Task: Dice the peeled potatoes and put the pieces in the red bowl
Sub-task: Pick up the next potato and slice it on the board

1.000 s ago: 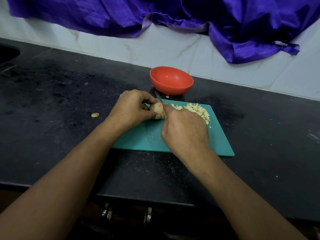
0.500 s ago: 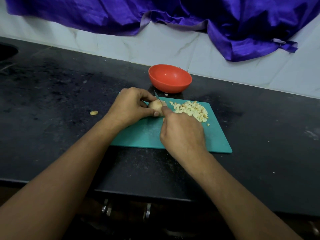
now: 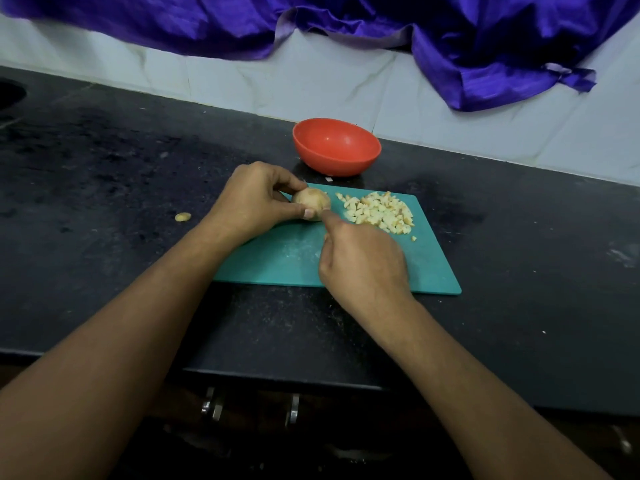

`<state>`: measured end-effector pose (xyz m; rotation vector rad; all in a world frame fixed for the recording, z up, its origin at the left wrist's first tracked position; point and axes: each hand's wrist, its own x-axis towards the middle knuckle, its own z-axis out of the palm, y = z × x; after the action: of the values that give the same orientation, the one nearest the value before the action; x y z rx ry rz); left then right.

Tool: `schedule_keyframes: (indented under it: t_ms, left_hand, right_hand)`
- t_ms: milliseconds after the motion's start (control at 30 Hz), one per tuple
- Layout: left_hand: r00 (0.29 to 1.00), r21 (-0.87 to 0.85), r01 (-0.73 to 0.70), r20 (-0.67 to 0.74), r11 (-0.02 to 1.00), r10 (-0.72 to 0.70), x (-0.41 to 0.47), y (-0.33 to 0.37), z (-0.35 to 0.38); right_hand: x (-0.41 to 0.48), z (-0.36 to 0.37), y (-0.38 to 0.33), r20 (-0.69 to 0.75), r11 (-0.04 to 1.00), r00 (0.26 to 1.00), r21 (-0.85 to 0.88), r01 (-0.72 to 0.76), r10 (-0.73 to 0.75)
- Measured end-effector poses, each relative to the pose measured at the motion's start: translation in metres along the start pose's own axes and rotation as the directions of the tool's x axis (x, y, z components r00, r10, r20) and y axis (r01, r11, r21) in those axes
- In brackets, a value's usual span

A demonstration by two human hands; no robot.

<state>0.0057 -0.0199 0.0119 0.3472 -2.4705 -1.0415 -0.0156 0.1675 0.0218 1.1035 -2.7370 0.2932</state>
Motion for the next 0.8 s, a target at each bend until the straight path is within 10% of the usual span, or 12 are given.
schedule_keyframes:
  t_ms: [800]
  left_hand:
    - [0.999, -0.003, -0.036, -0.031, 0.999, 0.036, 0.001, -0.013, 0.002]
  right_hand:
    - [0.004, 0.013, 0.023, -0.051, 0.95, 0.992, 0.297, -0.092, 0.112]
